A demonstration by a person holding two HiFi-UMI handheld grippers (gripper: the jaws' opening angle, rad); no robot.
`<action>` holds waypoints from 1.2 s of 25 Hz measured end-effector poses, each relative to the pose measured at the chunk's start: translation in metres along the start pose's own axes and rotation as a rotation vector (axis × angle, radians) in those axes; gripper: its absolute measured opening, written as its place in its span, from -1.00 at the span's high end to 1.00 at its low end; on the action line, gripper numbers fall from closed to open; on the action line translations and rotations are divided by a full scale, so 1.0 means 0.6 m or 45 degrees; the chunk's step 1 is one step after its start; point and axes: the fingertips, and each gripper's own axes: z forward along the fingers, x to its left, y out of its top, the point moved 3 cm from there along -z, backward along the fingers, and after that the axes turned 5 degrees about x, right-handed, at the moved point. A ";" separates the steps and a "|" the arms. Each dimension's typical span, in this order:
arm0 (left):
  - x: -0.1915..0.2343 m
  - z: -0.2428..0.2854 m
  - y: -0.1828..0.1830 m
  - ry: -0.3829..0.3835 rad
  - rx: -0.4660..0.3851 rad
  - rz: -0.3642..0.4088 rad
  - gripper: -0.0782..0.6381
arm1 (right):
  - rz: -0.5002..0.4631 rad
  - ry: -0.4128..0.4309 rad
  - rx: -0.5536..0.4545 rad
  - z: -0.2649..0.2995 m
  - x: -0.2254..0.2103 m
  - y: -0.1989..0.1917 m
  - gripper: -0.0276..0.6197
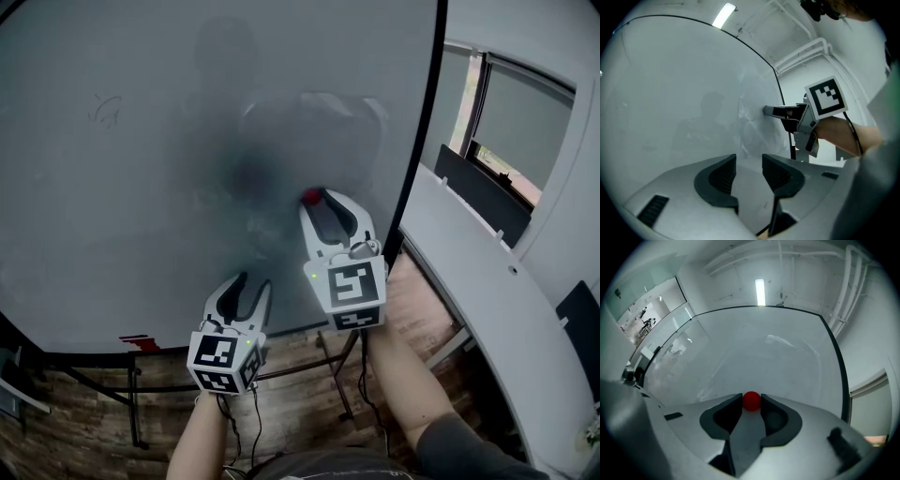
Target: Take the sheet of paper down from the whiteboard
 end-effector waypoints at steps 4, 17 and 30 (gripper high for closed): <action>0.001 0.018 0.003 0.008 -0.018 -0.002 0.31 | 0.007 -0.006 -0.016 0.000 0.000 0.000 0.51; 0.002 0.043 0.017 0.051 -0.029 -0.037 0.32 | 0.011 0.012 -0.034 0.000 -0.006 -0.001 0.51; -0.016 0.059 0.025 0.027 -0.039 -0.065 0.41 | 0.033 0.048 -0.085 0.000 -0.005 0.004 0.51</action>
